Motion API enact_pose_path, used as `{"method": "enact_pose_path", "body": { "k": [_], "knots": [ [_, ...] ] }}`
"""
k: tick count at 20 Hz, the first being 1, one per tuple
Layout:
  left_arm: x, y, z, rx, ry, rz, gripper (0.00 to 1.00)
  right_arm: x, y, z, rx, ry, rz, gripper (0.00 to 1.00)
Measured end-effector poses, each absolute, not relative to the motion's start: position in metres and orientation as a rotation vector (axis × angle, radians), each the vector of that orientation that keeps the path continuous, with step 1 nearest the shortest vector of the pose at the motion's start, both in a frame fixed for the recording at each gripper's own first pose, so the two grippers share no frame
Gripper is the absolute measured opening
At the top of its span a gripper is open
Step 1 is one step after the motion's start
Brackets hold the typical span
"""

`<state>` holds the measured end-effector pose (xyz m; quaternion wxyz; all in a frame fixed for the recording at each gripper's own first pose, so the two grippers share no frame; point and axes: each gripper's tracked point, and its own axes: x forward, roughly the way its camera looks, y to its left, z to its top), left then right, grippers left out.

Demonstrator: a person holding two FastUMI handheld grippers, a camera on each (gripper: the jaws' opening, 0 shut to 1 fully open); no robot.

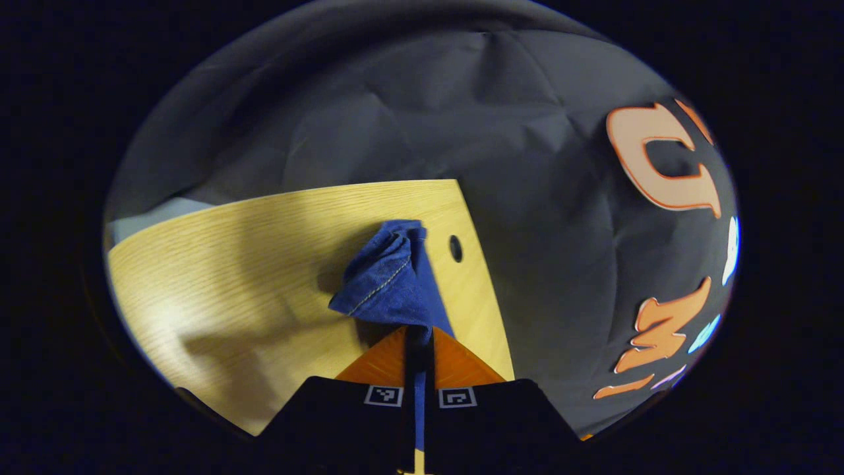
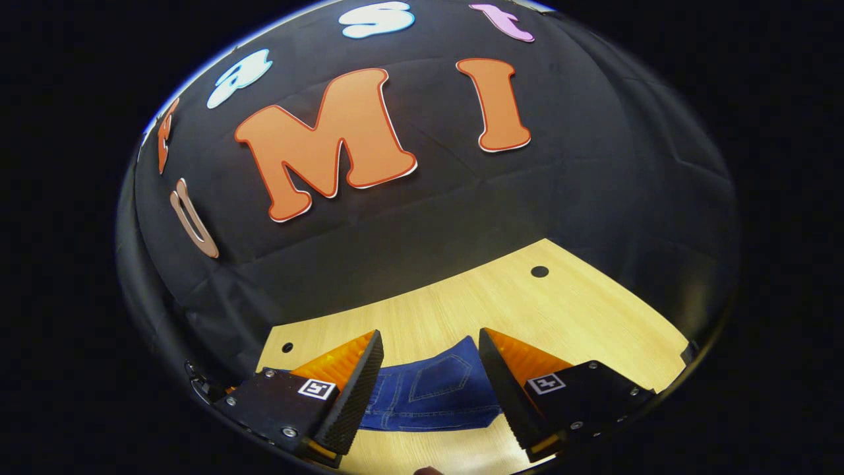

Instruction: Grasp the waist and the cuffs of the jeans and fold them to make the two legs overlap; first hold the waist and fold one-third of the jeans toward the cuffs, then hold the cuffs and fold the remaining one-third in the same direction to finish folding.

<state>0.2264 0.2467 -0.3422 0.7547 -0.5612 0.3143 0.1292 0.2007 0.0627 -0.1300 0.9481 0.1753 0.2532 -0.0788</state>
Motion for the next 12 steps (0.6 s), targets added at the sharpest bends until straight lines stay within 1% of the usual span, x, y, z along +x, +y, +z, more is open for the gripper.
{"method": "enact_pose_path", "body": {
  "k": [3, 4, 5, 6, 9, 11, 12],
  "knots": [
    [0.233, 0.229, -0.289, -1.157, 0.626, 0.201, 0.05, 0.204, 0.059, -0.128, 0.368, 0.513, -0.138, 0.90],
    [0.235, 0.221, -0.272, -1.136, 0.609, 0.165, 0.03, 0.206, 0.060, -0.127, 0.373, 0.512, -0.125, 0.90],
    [0.239, 0.210, -0.255, -1.113, 0.593, 0.139, 0.03, 0.208, 0.059, -0.127, 0.375, 0.512, -0.122, 0.90],
    [0.243, 0.196, -0.234, -1.098, 0.577, 0.102, 0.06, 0.209, 0.058, -0.126, 0.379, 0.510, -0.108, 0.90],
    [0.249, 0.159, -0.184, -1.033, 0.542, 0.004, 0.05, 0.212, 0.055, -0.124, 0.386, 0.506, -0.082, 0.90],
    [0.257, 0.125, -0.161, -0.986, 0.535, -0.051, 0.05, 0.213, 0.050, -0.123, 0.396, 0.501, -0.068, 0.90],
    [0.262, 0.108, -0.153, -0.963, 0.536, -0.079, 0.07, 0.212, 0.046, -0.123, 0.402, 0.501, -0.070, 0.90]
  ]
}}
